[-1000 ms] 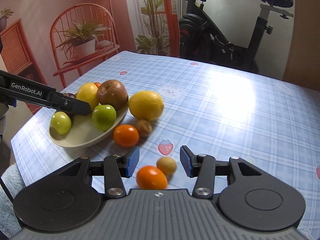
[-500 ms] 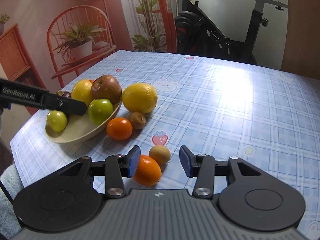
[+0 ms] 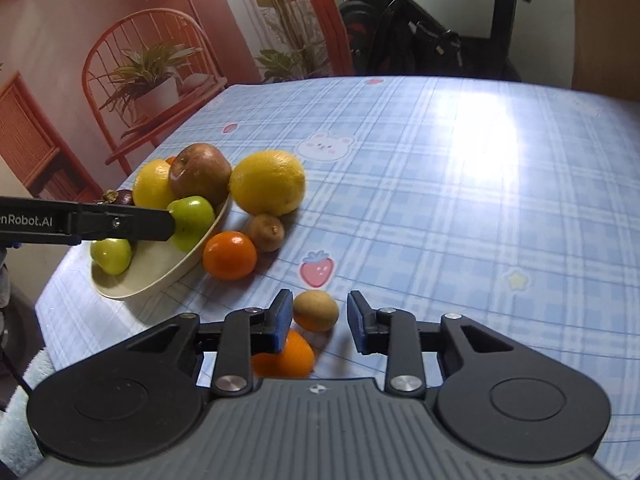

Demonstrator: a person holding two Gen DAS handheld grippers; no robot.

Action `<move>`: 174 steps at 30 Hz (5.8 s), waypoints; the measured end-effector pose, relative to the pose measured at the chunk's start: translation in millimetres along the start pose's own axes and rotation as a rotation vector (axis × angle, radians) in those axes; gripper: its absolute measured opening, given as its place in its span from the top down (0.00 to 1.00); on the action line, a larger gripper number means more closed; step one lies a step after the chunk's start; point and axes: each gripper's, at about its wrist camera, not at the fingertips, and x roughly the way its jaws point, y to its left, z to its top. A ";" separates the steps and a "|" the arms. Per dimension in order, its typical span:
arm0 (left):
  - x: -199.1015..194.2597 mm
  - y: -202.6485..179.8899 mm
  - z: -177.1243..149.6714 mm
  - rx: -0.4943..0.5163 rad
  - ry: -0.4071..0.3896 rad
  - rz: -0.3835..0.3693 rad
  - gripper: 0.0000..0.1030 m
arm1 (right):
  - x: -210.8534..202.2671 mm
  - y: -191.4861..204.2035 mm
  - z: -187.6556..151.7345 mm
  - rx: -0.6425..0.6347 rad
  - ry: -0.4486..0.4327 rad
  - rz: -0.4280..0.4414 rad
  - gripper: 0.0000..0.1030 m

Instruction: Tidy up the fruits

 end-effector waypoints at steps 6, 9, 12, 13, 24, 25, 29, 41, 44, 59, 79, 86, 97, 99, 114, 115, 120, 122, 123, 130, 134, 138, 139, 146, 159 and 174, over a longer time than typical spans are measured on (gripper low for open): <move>6.9 -3.1 2.3 0.016 0.020 0.000 0.62 | -2.5 1.2 -1.0 0.006 -0.032 -0.015 0.72; 12.6 -9.3 7.7 0.044 0.028 0.002 0.62 | -9.1 -5.2 -1.5 0.026 -0.063 -0.032 0.72; 22.4 -18.8 14.6 0.071 0.045 0.005 0.62 | -16.4 -12.8 -2.4 0.051 -0.095 -0.049 0.72; 26.7 -22.1 17.0 0.078 0.054 0.002 0.62 | -19.2 -14.9 -3.0 0.057 -0.105 -0.054 0.72; 69.0 -28.9 34.5 0.061 0.193 0.005 0.62 | -34.6 -37.0 -8.5 0.097 -0.158 -0.081 0.72; 71.5 -28.6 35.2 0.057 0.200 0.003 0.62 | -34.6 -37.6 -8.2 0.099 -0.160 -0.079 0.72; 80.5 -27.8 37.3 0.063 0.219 0.012 0.62 | -34.2 -38.0 -8.3 0.103 -0.165 -0.075 0.72; 82.2 -26.7 32.1 0.064 0.213 -0.001 0.72 | -36.5 -36.1 -8.5 0.107 -0.166 -0.082 0.72; 69.4 -27.3 31.2 0.054 0.187 -0.029 0.72 | -38.3 -32.6 -7.1 0.095 -0.170 -0.080 0.72; -20.8 30.8 -1.8 -0.011 0.066 0.020 0.72 | -16.1 40.4 17.4 -0.103 -0.146 0.010 0.72; -36.8 104.8 6.7 -0.096 0.005 0.074 0.72 | 68.7 139.3 59.1 -0.496 -0.081 0.117 0.72; -28.8 108.9 4.9 -0.090 0.021 0.061 0.72 | 87.2 148.5 56.8 -0.530 -0.062 0.123 0.72; -19.6 114.5 6.9 -0.135 0.027 0.036 0.71 | 84.5 147.1 56.8 -0.507 -0.058 0.115 0.71; -20.4 113.9 8.2 -0.141 0.022 0.042 0.71 | 80.0 145.9 57.3 -0.499 -0.065 0.116 0.71; -51.3 80.2 10.8 -0.127 -0.074 0.081 0.71 | -0.8 84.8 35.2 -0.260 -0.154 -0.003 0.71; -50.8 72.9 9.5 -0.117 -0.078 0.075 0.71 | -6.8 77.1 32.7 -0.235 -0.156 -0.013 0.71; -41.7 37.4 4.1 -0.065 -0.067 0.030 0.71 | -29.6 46.2 14.8 -0.155 -0.153 -0.086 0.71; -36.9 24.9 1.3 -0.046 -0.058 0.010 0.71 | -37.4 37.8 6.2 -0.137 -0.151 -0.107 0.70; -34.4 19.5 0.4 -0.038 -0.053 0.001 0.71 | -41.1 34.3 2.2 -0.131 -0.150 -0.116 0.70; -15.3 -11.7 -9.3 0.026 -0.007 -0.035 0.71 | -53.0 25.4 -21.7 -0.110 -0.141 -0.126 0.62; -10.1 -17.6 -14.4 0.038 0.008 -0.039 0.71 | -48.5 27.5 -29.4 -0.120 -0.116 -0.109 0.61; -5.8 -18.8 -16.4 0.036 0.022 -0.035 0.71 | -46.1 34.7 -34.4 -0.155 -0.109 -0.093 0.56; -2.8 -20.0 -15.6 0.026 0.029 -0.038 0.71 | -45.4 35.2 -35.4 -0.161 -0.108 -0.088 0.55; 11.1 -28.9 -14.5 0.025 0.054 -0.067 0.71 | -27.2 32.2 -40.9 -0.166 -0.057 -0.048 0.55; 31.8 -37.6 -17.0 0.021 0.115 -0.165 0.71 | -14.6 21.2 -41.7 -0.140 -0.039 -0.014 0.56; 44.2 -38.0 -16.7 -0.018 0.185 -0.233 0.71 | -14.4 20.9 -43.0 -0.159 -0.047 -0.014 0.59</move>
